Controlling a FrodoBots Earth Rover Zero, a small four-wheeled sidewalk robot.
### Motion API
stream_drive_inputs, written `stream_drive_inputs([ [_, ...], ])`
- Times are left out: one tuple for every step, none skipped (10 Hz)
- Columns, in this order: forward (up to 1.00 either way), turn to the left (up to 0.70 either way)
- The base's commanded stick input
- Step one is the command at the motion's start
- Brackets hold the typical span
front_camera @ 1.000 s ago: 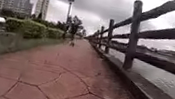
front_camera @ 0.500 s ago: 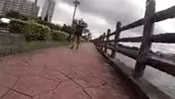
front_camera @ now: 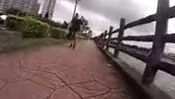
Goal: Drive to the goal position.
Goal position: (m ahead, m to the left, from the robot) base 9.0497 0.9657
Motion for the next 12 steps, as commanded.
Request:
stream_drive_inputs([
  [0.50,0.00],
  [0.50,0.00],
  [0.50,0.00],
  [0.50,0.00],
  [0.50,0.00],
  [0.50,0.00],
  [0.50,0.00],
  [0.50,0.00],
  [0.50,0.00],
  [0.50,0.00],
  [0.50,0.02],
  [0.50,0.10],
])
